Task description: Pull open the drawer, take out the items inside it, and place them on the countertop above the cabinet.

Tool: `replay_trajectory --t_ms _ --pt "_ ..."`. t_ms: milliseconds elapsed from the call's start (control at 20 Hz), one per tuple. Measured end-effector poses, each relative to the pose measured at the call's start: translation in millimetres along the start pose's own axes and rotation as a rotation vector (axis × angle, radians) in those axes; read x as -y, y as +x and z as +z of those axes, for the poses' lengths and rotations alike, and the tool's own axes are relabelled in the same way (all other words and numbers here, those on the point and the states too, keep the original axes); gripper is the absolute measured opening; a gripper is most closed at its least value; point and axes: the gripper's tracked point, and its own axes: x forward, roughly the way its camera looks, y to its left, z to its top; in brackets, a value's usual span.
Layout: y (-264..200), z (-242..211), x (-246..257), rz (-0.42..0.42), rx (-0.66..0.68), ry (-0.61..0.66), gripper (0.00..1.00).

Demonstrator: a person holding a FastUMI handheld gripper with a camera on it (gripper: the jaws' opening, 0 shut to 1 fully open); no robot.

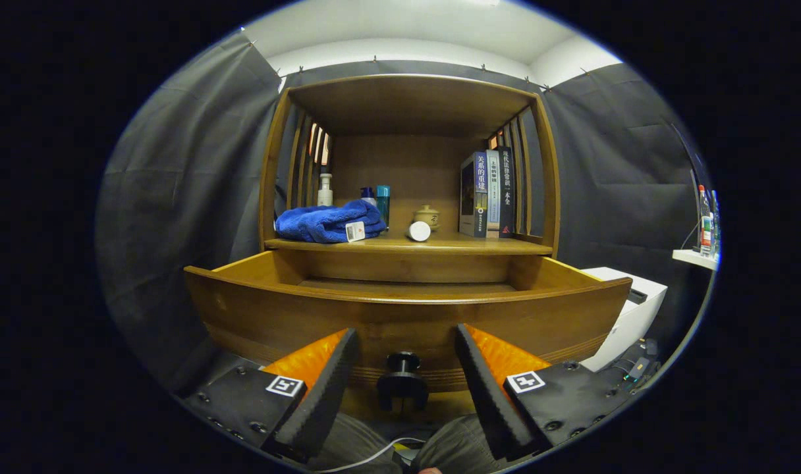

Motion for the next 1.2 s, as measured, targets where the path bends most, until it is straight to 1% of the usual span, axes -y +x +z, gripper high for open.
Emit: replay_trajectory --t_ms 250,500,700,900,1200 --pt "9 -18 5 -0.033 -0.053 0.008 0.97" --pt "7 -15 4 -0.034 -0.036 -0.003 0.97" --pt "16 -13 7 -0.017 -0.047 0.033 0.98" --pt "32 -14 12 -0.004 -0.053 0.042 0.98" --pt "70 -4 11 -0.004 -0.062 0.059 0.98"
